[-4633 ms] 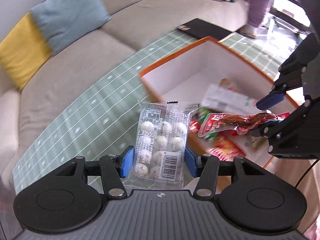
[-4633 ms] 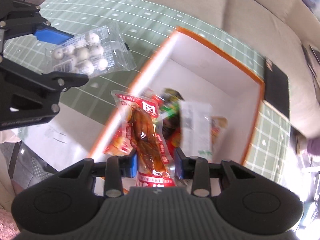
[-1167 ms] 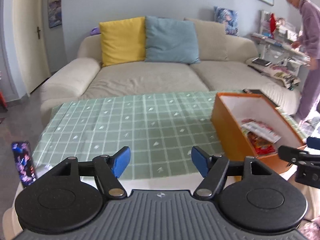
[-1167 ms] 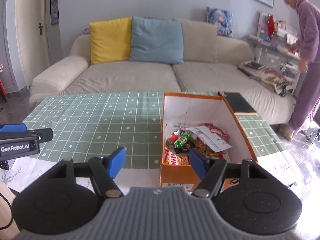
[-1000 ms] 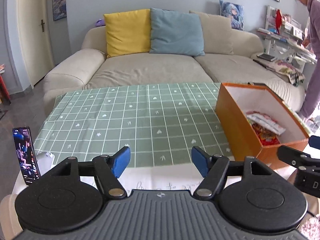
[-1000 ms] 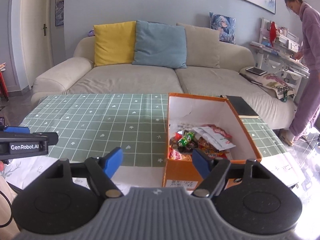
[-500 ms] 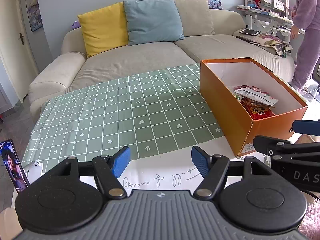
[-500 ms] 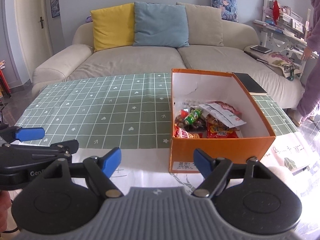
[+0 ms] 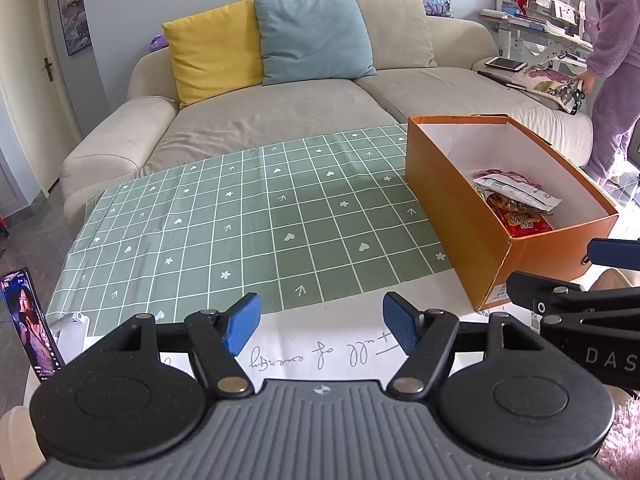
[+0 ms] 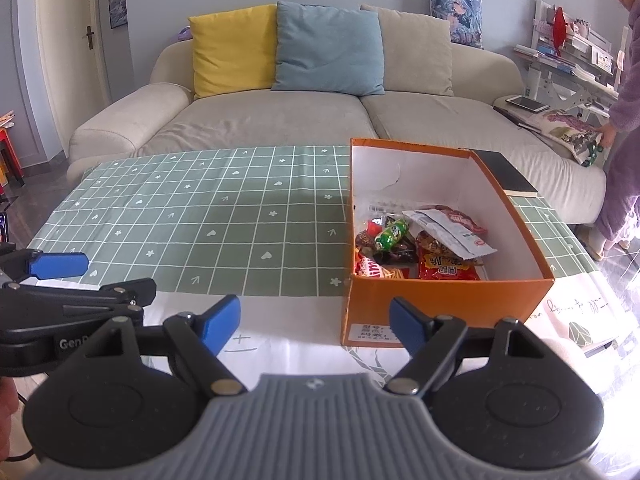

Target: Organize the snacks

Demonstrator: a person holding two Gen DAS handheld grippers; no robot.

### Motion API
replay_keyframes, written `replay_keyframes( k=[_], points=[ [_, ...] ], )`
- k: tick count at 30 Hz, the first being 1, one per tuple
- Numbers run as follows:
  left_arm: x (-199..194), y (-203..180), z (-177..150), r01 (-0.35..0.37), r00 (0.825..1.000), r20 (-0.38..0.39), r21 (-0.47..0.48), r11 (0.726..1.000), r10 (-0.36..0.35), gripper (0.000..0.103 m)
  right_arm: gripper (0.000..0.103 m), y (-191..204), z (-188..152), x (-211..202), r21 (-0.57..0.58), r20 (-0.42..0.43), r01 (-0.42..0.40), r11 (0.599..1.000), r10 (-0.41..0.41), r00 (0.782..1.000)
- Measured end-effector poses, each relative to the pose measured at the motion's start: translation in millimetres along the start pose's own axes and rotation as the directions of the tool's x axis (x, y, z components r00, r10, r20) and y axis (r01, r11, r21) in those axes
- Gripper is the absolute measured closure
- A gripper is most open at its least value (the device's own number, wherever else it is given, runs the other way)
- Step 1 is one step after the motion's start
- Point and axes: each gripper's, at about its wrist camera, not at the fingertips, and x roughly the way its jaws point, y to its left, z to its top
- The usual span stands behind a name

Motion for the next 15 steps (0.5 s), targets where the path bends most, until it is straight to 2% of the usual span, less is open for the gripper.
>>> replay_keyframes(
  k=[15],
  points=[
    [2.0,-0.1,-1.0,-0.004,1.0,-0.022,0.002,1.0,0.004,0.021,0.022,7.6,0.3,0.3,-0.03,-0.003,0.005,1.0,-0.005,1.0]
  ],
)
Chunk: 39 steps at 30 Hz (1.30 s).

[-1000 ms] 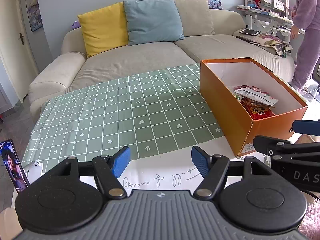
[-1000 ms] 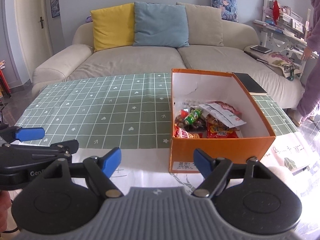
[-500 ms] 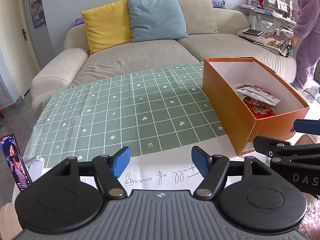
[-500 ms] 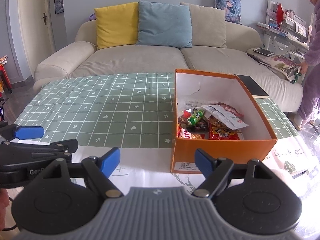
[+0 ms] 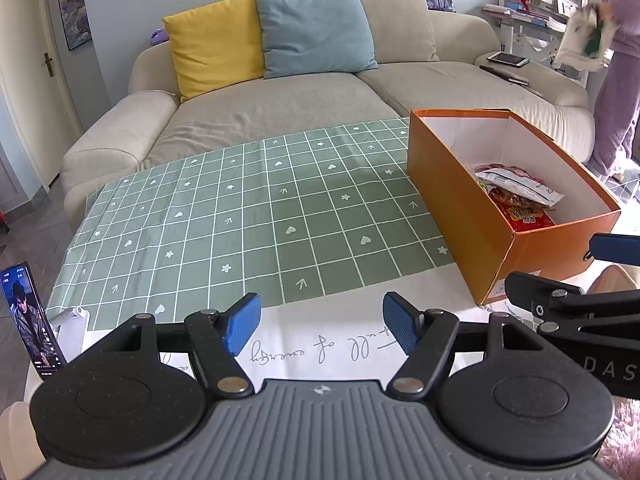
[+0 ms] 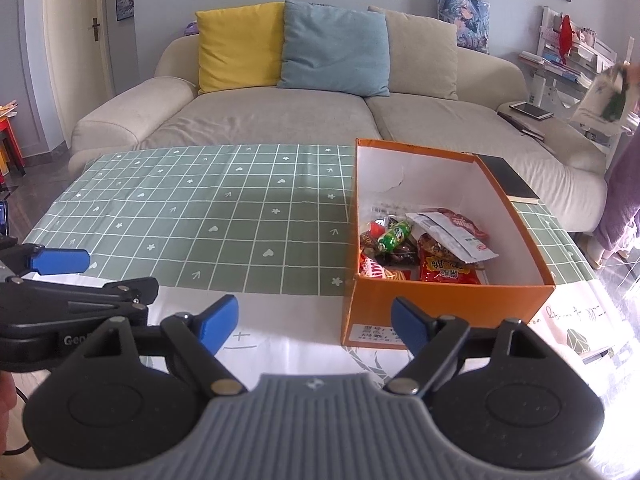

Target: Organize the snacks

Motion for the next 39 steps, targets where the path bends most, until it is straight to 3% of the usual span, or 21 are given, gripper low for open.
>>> replay_keyframes(
  k=[18,39],
  points=[
    [2,4,-1,-0.012,1.0,-0.021,-0.015,1.0,0.012,0.021,0.022,3,0,2,-0.014,-0.009,-0.005,1.0,0.005,1.0],
    [0,18,-4,-0.052,0.998,-0.037,-0.088,0.995,0.049,0.021,0.022,10,0,6,-0.05,-0.017,-0.083,0.995,0.082,0.996]
  ],
)
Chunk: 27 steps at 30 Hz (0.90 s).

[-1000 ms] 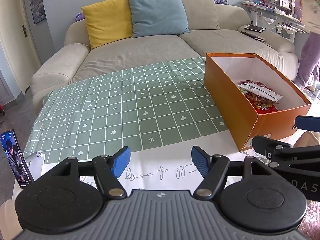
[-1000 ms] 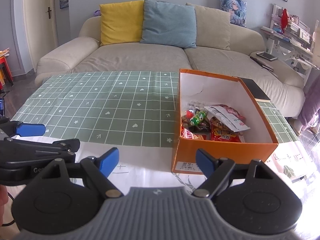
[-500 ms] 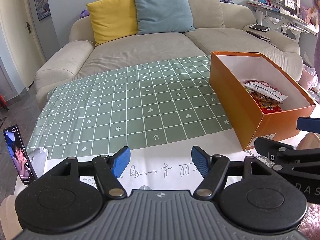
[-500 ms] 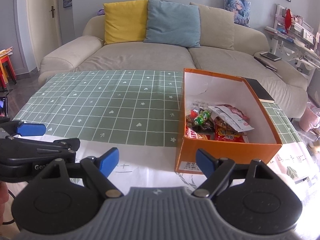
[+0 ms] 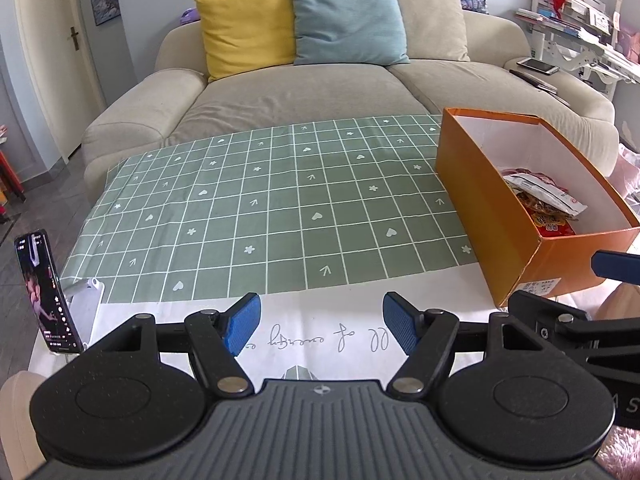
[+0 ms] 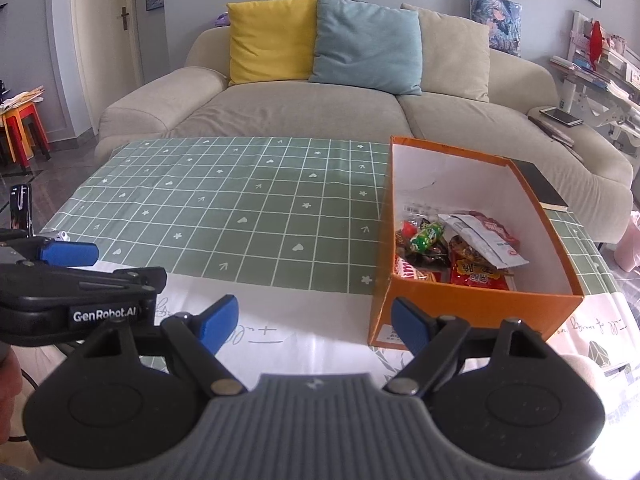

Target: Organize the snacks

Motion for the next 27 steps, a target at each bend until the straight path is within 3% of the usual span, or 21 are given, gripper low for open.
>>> replay_keyframes(
  k=[27],
  points=[
    [-0.6,7.0,-0.5,-0.019,1.0,-0.006,-0.028,0.999,0.019,0.021,0.022,3.1,-0.9,1.7,-0.019,-0.011,-0.03,0.999,0.03,0.999]
  ],
)
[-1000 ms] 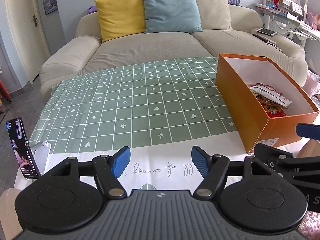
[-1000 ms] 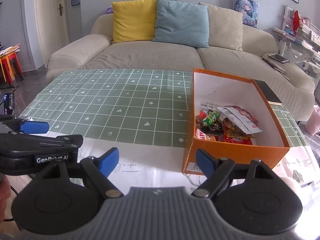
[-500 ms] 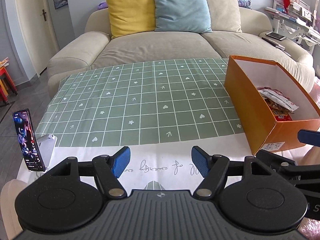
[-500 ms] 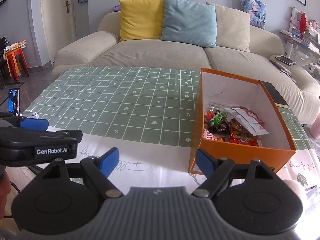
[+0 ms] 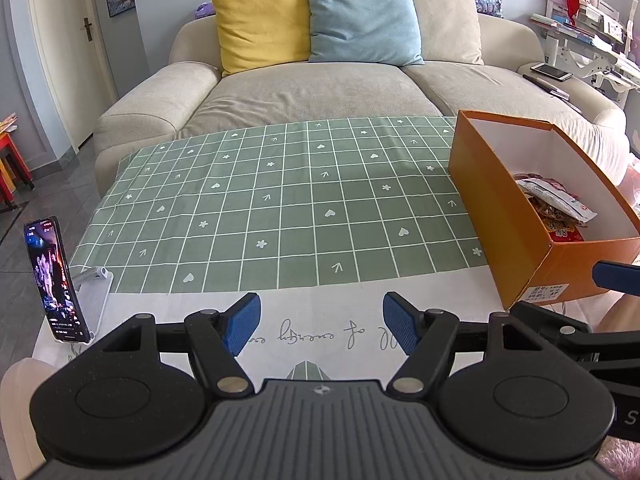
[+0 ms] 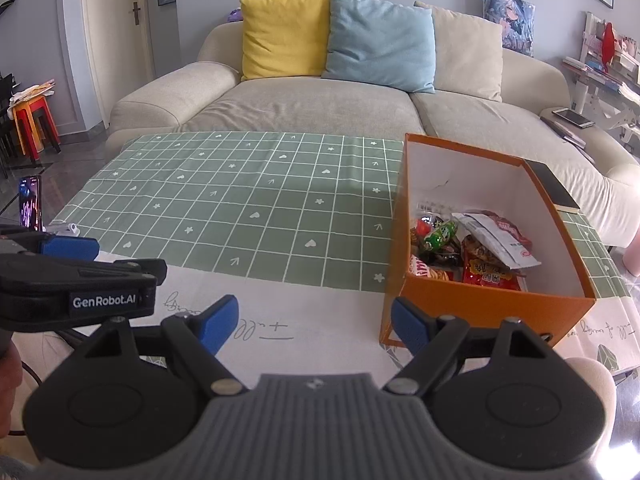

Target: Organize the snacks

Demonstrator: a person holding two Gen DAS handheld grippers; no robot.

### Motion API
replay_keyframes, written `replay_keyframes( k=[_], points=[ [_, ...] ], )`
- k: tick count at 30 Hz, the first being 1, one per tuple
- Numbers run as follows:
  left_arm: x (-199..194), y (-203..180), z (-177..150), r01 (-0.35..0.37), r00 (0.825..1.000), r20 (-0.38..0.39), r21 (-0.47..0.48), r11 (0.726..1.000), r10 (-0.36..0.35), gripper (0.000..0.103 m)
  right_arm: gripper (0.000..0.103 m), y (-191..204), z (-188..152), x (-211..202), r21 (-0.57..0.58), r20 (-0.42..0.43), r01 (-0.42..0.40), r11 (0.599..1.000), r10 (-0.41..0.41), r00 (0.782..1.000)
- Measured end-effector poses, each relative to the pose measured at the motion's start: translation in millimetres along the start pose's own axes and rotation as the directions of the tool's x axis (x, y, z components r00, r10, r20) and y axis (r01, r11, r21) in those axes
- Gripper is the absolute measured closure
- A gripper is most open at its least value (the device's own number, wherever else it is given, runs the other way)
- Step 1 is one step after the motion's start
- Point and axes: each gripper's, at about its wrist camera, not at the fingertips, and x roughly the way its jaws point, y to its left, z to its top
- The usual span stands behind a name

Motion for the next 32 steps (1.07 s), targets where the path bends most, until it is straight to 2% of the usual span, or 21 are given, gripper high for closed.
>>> replay_keyframes(
  k=[14,32],
  points=[
    [-2.5,0.2,-1.1,0.025,1.0,0.004,-0.007,1.0,-0.025,0.021,0.022,0.4,-0.5,1.5,0.008,-0.011,-0.002,1.0,0.002,1.0],
    [-3.5,1.7,0.1,0.017,1.0,0.01,-0.012,1.0,-0.017,0.02,0.022,1.4,0.4,4.1,0.018,-0.027,0.002,1.0,-0.002,1.0]
  ],
)
